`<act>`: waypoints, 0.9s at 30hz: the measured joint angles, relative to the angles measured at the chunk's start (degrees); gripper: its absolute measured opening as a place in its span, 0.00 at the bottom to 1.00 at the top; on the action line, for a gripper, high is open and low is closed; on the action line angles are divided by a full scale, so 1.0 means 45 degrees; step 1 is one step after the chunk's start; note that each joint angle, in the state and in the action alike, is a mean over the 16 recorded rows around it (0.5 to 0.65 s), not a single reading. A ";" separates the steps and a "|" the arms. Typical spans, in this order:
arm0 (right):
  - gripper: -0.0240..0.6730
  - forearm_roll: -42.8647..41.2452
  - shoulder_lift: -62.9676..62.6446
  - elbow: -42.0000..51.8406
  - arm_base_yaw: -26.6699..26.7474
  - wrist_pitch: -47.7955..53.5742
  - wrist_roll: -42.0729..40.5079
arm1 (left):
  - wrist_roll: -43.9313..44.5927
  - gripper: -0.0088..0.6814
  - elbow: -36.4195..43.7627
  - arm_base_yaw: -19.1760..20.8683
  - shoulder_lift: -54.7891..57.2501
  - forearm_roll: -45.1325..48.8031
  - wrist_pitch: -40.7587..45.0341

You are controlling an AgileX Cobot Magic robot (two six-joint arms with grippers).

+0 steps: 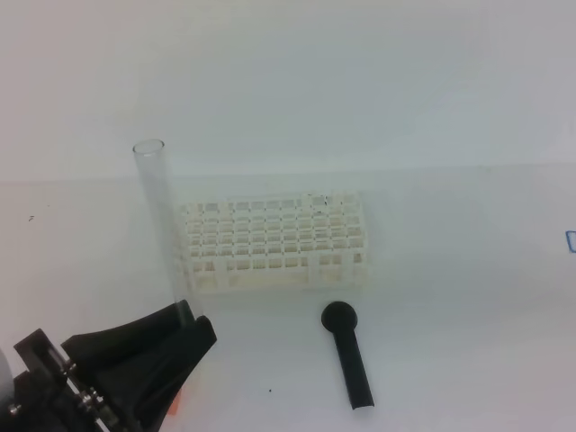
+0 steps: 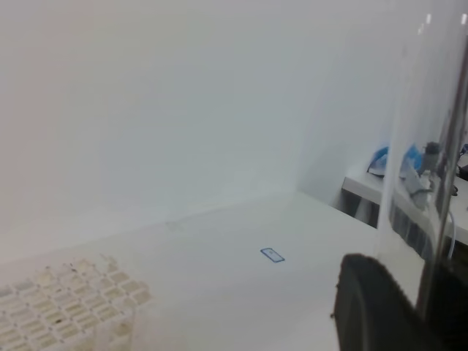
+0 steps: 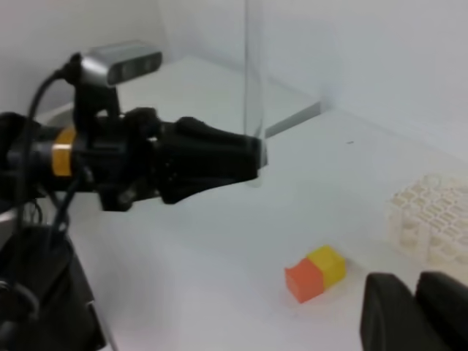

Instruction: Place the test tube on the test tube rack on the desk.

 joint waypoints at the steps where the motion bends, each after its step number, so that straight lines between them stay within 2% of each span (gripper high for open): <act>1: 0.17 0.0033 0.0241 -0.0012 0.0142 -0.0133 -0.0222 | 0.0017 0.03 0.0000 0.0000 0.0000 0.0000 -0.0004; 8: 0.17 0.0490 0.2146 -0.0424 0.1352 -0.1372 -0.1926 | 0.0043 0.02 0.0000 0.0000 0.0000 0.0000 0.0013; 12: 0.17 0.0968 0.3275 -0.1007 0.2564 -0.2263 -0.2832 | 0.0117 0.02 0.0000 0.0000 0.0002 0.0000 0.0026; 16: 0.17 0.1412 0.4311 -0.1680 0.4391 -0.3442 -0.3573 | 0.0224 0.03 0.0000 0.0000 0.0004 0.0000 0.0045; 21: 0.19 0.1879 0.5448 -0.2370 0.7229 -0.5587 -0.4422 | 0.0358 0.02 0.0000 0.0000 0.0000 0.0000 0.0063; 27: 0.33 0.2408 0.6707 -0.2871 1.0237 -0.8805 -0.5474 | 0.0459 0.02 0.0000 0.0000 -0.0002 0.0000 0.0076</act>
